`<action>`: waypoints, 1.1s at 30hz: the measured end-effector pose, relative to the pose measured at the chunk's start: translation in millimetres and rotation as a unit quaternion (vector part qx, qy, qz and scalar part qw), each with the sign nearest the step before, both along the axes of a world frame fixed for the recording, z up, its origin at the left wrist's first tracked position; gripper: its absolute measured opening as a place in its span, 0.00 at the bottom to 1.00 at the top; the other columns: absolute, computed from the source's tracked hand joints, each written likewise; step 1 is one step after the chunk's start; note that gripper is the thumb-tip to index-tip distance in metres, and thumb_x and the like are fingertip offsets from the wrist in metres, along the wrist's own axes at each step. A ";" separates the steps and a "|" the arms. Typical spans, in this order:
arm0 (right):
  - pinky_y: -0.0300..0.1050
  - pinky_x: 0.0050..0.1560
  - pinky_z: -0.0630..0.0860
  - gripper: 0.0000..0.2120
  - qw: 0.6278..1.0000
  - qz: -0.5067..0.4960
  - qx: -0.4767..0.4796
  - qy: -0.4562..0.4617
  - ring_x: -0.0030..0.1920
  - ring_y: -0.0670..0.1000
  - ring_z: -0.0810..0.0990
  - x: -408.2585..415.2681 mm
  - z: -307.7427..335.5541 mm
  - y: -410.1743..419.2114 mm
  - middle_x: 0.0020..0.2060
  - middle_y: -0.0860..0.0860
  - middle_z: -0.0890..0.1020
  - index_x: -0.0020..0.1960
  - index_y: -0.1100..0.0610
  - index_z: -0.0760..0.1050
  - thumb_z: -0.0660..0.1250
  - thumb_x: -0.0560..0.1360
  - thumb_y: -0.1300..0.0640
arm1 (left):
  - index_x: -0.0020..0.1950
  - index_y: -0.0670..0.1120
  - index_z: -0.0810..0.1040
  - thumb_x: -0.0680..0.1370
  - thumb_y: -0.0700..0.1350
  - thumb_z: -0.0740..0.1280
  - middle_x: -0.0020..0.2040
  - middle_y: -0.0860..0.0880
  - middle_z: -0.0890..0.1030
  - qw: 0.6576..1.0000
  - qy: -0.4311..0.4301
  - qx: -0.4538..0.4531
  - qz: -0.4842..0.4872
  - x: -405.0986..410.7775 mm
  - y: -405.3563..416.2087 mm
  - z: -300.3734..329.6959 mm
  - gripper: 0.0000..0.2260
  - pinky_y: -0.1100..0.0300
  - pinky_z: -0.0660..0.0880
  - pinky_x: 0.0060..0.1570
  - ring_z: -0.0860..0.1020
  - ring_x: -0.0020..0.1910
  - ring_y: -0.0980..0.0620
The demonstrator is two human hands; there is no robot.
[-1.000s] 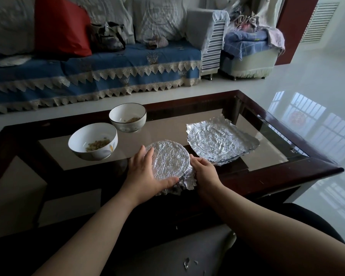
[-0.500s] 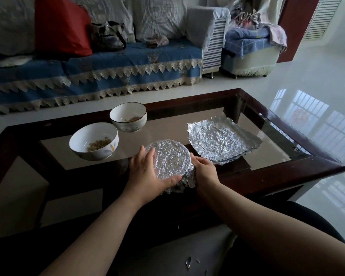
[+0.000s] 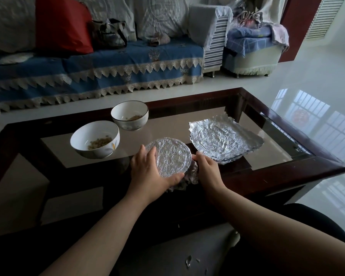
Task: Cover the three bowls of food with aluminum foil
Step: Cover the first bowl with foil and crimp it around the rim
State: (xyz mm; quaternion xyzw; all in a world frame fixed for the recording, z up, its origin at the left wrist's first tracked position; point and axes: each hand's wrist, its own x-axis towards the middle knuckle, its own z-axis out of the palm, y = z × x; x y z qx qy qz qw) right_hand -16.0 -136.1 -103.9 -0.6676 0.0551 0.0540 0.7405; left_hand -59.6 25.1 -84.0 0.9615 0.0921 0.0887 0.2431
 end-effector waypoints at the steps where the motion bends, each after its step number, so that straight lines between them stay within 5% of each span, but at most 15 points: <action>1: 0.41 0.41 0.76 0.18 1.000 0.024 -0.012 -0.007 0.40 0.49 0.81 -0.6 1.3 -0.9 0.40 0.54 0.84 0.51 0.60 0.80 0.57 0.81 0.50 | 0.76 0.47 0.55 0.53 0.78 0.54 0.77 0.41 0.51 1.000 0.001 0.001 0.006 -0.1 -1.1 -0.6 0.58 0.50 0.49 0.72 0.51 0.75 0.40; 7: 0.35 0.35 0.71 0.16 0.990 0.096 -0.092 -0.049 0.34 0.42 0.72 3.5 4.3 -5.7 0.40 0.48 0.73 0.58 0.58 0.69 0.55 0.81 0.45 | 0.78 0.48 0.48 0.59 0.75 0.62 0.78 0.41 0.45 0.998 0.028 -0.059 0.022 -7.1 -4.0 8.7 0.56 0.48 0.48 0.73 0.47 0.76 0.40; 13: 0.43 0.37 0.72 0.12 0.991 0.091 -0.081 -0.057 0.33 0.47 0.75 7.1 -5.1 -4.2 0.34 0.50 0.77 0.48 0.56 0.72 0.61 0.78 0.46 | 0.78 0.49 0.43 0.53 0.76 0.60 0.79 0.45 0.46 0.997 0.068 -0.029 -0.006 -12.8 14.4 14.0 0.61 0.48 0.49 0.74 0.46 0.77 0.43; 17: 0.37 0.35 0.70 0.08 0.993 0.082 -0.069 -0.057 0.31 0.41 0.75 6.9 -4.3 -4.2 0.30 0.43 0.78 0.48 0.56 0.74 0.61 0.80 0.52 | 0.78 0.48 0.44 0.55 0.75 0.63 0.78 0.45 0.48 0.998 0.049 -0.023 -0.015 -12.4 15.1 10.4 0.60 0.50 0.49 0.74 0.48 0.77 0.45; 23: 0.40 0.35 0.74 0.14 0.998 0.057 -0.014 -0.017 0.34 0.49 0.77 3.2 -3.1 -2.4 0.43 0.57 0.77 0.62 0.55 0.67 0.64 0.78 0.53 | 0.78 0.49 0.44 0.63 0.66 0.73 0.78 0.47 0.45 0.997 0.034 -0.069 -0.020 -14.7 12.1 8.3 0.56 0.54 0.48 0.74 0.46 0.76 0.49; 28: 0.36 0.26 0.72 0.05 0.998 0.048 0.034 0.002 0.25 0.42 0.75 2.8 1.7 -2.7 0.35 0.52 0.79 0.52 0.58 0.71 0.64 0.78 0.58 | 0.78 0.49 0.46 0.62 0.65 0.74 0.77 0.49 0.45 0.996 0.018 -0.090 -0.023 -15.8 12.1 3.7 0.55 0.55 0.50 0.74 0.48 0.76 0.50; 33: 0.49 0.42 0.76 0.06 0.992 0.055 0.112 0.037 0.32 0.48 0.78 0.9 3.0 -3.6 0.31 0.52 0.81 0.43 0.59 0.77 0.65 0.77 0.60 | 0.78 0.50 0.48 0.62 0.64 0.75 0.77 0.50 0.45 0.995 0.007 -0.100 -0.020 -15.7 10.9 0.8 0.54 0.55 0.51 0.74 0.48 0.76 0.51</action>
